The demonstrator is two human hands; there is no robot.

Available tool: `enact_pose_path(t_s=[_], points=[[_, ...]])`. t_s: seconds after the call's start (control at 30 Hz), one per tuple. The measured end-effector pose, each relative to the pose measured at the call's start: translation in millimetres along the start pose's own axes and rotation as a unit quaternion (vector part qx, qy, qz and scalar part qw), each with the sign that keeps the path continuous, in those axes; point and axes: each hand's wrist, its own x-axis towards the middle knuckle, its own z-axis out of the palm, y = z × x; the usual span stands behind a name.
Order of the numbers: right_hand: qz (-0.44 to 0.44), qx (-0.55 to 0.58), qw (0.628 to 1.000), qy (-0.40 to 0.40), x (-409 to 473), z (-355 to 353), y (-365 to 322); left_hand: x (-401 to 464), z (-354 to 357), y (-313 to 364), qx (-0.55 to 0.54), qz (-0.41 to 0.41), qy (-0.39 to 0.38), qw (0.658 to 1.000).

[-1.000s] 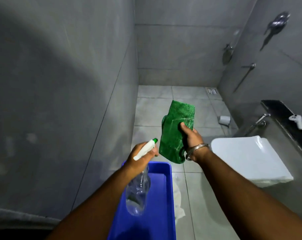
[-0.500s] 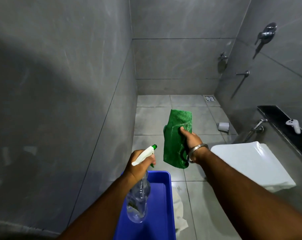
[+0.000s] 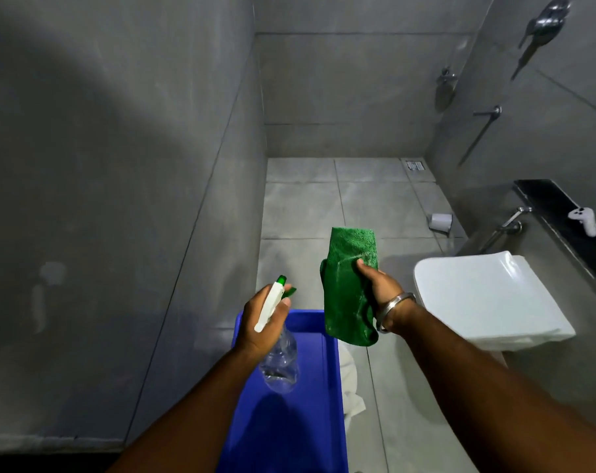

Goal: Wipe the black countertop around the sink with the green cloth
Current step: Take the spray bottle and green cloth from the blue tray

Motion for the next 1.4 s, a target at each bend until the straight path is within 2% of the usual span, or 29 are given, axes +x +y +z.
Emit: enact_pose_path(t_s=[0.13,0.37,0.67,0.77,0.87,0.93,1.0,1.03,1.1,1.17,1.23,1.3,1.4], points=[[0.04,-0.012,0.999,-0.01,1,-12,33,-4,14,-28,-0.03,-0.003,0.017,0.999],[0.074,0.002,0.997,-0.002,3,-28,84,-13,23,-91,0.028,0.008,0.076,0.997],[0.091,0.039,0.995,0.016,-8,-9,96,-20,3,-102,0.05,-0.013,0.062,0.997],[0.104,0.024,0.994,0.015,-13,-5,97,-30,-15,-105,0.058,-0.056,0.002,0.997],[0.119,-0.001,0.993,-0.023,-22,-10,101,-42,-32,-106,0.123,-0.15,-0.068,0.979],[0.124,-0.029,0.989,-0.07,-33,-16,103,-59,-50,-105,0.211,-0.214,-0.065,0.951],[0.124,-0.09,0.981,-0.123,-44,-18,106,-83,-68,-97,0.328,-0.227,-0.053,0.915],[0.12,-0.138,0.971,-0.152,-52,-16,107,-95,-72,-90,0.354,-0.201,-0.056,0.912],[0.113,-0.258,0.935,-0.215,-66,-6,108,-116,-71,-66,0.339,-0.116,-0.078,0.93],[0.105,-0.36,0.88,-0.29,-81,10,107,-126,-65,-31,0.31,-0.023,-0.128,0.942],[0.105,-0.423,0.817,-0.378,-98,29,106,-131,-60,-4,0.335,0.039,-0.191,0.922],[0.1,-0.481,0.747,-0.449,-113,50,105,-139,-62,15,0.36,0.019,-0.243,0.901],[0.053,-0.577,0.652,-0.489,-133,79,108,-169,-78,30,0.373,-0.068,-0.257,0.889]])
